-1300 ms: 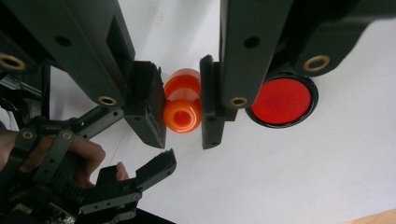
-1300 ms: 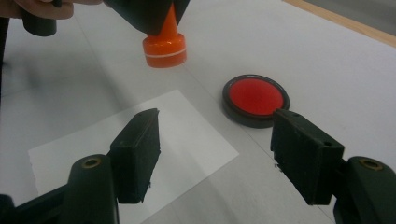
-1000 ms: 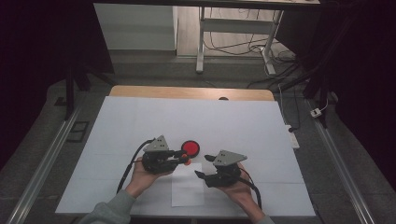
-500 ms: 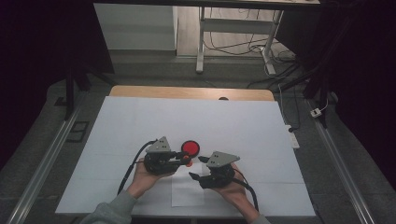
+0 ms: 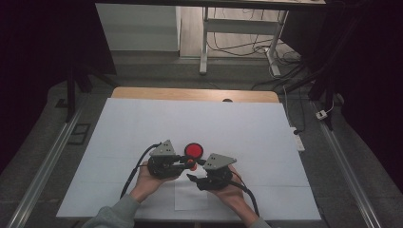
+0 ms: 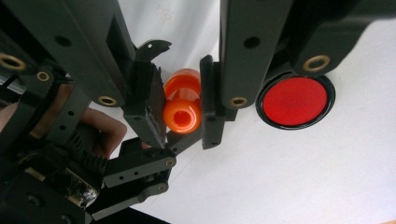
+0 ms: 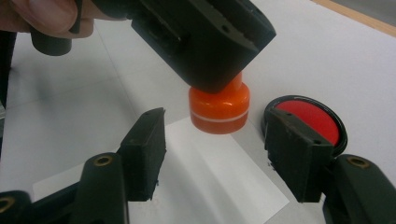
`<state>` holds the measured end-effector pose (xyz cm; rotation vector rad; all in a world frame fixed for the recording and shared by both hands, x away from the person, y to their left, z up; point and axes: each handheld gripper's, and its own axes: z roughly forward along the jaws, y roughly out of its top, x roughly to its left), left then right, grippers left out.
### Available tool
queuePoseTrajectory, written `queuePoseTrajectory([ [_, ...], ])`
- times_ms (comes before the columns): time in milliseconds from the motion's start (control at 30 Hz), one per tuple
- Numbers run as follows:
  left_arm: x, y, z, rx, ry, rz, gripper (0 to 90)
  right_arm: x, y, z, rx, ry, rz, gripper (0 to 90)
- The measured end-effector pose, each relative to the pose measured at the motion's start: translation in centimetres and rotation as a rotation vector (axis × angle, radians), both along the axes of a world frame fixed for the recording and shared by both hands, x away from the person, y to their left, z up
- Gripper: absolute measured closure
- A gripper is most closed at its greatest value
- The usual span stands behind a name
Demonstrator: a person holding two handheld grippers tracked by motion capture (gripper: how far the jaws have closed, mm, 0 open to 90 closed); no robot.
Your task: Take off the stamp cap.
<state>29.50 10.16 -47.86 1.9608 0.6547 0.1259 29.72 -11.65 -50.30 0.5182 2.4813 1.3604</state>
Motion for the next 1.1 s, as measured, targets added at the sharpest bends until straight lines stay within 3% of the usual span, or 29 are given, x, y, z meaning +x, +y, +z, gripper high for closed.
queuePoseTrajectory([
  [667, -0.05, -0.06, -0.03, 0.004, -0.001, 0.000, 71.9, 0.04, 0.32, 0.04, 0.002, -0.025, -0.015, 57.2],
  [1100, 0.06, 0.00, -0.15, 0.007, 0.002, 0.004, 72.0, 0.04, 0.48, -0.09, -0.002, -0.037, -0.010, 63.5],
])
